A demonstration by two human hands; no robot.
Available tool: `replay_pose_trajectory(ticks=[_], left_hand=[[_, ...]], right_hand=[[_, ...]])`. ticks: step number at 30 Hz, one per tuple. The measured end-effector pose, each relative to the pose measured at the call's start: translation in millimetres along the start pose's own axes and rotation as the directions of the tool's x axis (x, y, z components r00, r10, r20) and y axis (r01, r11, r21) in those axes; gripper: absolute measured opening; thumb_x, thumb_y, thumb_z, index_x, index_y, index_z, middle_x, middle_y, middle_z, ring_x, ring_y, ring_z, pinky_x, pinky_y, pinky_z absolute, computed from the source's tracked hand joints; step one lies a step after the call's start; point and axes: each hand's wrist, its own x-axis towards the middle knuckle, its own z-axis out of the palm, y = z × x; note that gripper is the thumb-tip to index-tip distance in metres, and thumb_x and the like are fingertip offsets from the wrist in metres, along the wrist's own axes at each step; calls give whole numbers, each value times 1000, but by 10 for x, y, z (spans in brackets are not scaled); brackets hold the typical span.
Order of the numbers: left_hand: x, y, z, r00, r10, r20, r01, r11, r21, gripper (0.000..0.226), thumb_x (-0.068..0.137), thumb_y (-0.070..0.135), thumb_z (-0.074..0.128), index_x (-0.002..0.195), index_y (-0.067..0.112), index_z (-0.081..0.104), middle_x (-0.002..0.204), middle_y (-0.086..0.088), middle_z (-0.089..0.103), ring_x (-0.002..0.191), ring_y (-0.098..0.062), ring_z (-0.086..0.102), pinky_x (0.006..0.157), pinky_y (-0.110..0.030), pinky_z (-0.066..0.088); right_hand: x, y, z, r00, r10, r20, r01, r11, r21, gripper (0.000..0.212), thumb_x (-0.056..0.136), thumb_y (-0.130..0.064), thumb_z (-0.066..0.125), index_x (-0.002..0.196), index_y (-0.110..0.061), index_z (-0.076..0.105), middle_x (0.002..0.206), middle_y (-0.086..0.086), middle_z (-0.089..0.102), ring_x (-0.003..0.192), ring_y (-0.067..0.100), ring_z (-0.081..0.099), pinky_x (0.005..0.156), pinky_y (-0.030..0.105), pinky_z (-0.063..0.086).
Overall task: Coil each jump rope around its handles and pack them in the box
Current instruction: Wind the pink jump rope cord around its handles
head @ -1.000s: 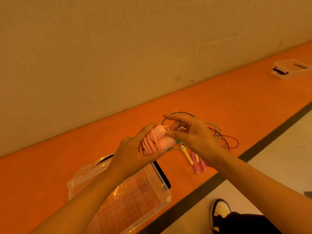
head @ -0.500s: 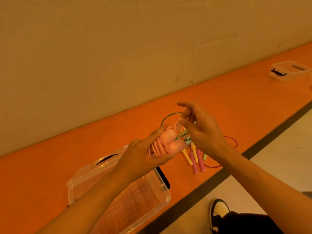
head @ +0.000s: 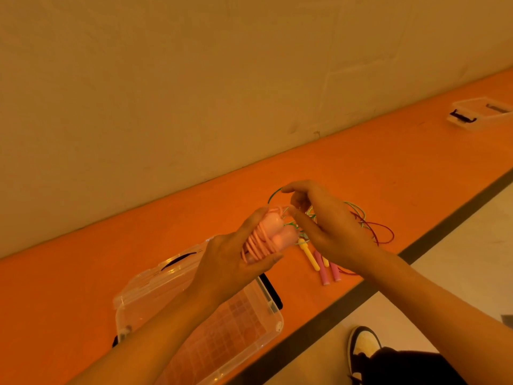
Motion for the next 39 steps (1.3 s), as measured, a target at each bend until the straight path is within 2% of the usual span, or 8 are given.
replay_pose_trajectory(ticks=[6, 10, 15, 19, 26, 31, 35, 39], left_hand=[[24, 103, 70, 995, 38, 91, -37, 999, -12, 83, 80, 60, 70, 149, 49, 26, 78, 28, 53, 72, 14, 58, 55, -2, 38], [12, 136, 139, 999, -41, -5, 40, 995, -97, 72, 78, 67, 65, 136, 69, 23, 92, 22, 62, 82, 5, 64, 62, -12, 54], [15, 315, 177, 969, -199, -146, 150, 945, -290, 76, 76, 62, 67, 143, 56, 32, 105, 23, 63, 85, 0, 67, 62, -23, 60], [-25, 371, 245, 943, -228, -242, 138, 931, -339, 69, 83, 56, 68, 145, 48, 38, 103, 23, 67, 81, -4, 69, 60, -27, 59], [-173, 449, 736, 953, -290, -84, 204, 825, -526, 55, 100, 54, 43, 149, 58, 18, 129, 13, 60, 98, -8, 67, 74, -35, 61], [-203, 429, 1155, 946, -324, -9, 274, 815, -511, 56, 98, 41, 43, 151, 46, 25, 141, 15, 39, 117, 22, 41, 86, -1, 39], [-232, 258, 1530, 937, -347, 48, 323, 803, -502, 58, 103, 30, 48, 155, 34, 24, 140, 9, 36, 114, 28, 37, 85, 3, 35], [-245, 3, 1938, 898, -426, 110, 419, 751, -509, 62, 97, 46, 47, 152, 47, 18, 133, 14, 35, 114, 17, 44, 83, -2, 40]], right_hand=[[79, 79, -170, 998, 59, -30, -58, 998, 26, 32, 97, -8, 58, 121, -24, 46, 93, -10, 55, 87, 5, 52, 68, 22, 41], [8, 72, -61, 986, 162, -29, -156, 978, 137, 37, 97, -13, 59, 127, -27, 43, 95, -9, 59, 85, 8, 58, 71, 34, 51], [-107, -13, 30, 957, 278, -82, -261, 949, 175, 45, 95, -31, 59, 136, -33, 40, 111, -16, 59, 96, -2, 60, 73, 20, 55], [-289, -89, 218, 939, 342, -34, -312, 888, 337, 40, 97, -27, 59, 136, -30, 47, 105, -12, 65, 87, 2, 67, 71, 26, 59], [-651, 96, 286, 891, 455, -14, -372, 745, 555, 45, 98, -17, 59, 137, -36, 49, 107, -10, 67, 92, 16, 71, 79, 41, 61], [-992, 400, 345, 835, 550, 29, -443, 640, 628, 51, 98, -13, 58, 143, -31, 45, 117, 4, 64, 94, 16, 70, 73, 35, 61], [-1137, 767, 417, 817, 574, 56, -502, 659, 560, 54, 98, -10, 57, 146, -31, 42, 113, 1, 63, 86, 8, 67, 67, 23, 56], [-1268, 1221, 582, 795, 593, 127, -571, 659, 490, 53, 99, -12, 58, 140, -41, 43, 112, -11, 64, 90, 8, 67, 75, 28, 59]])
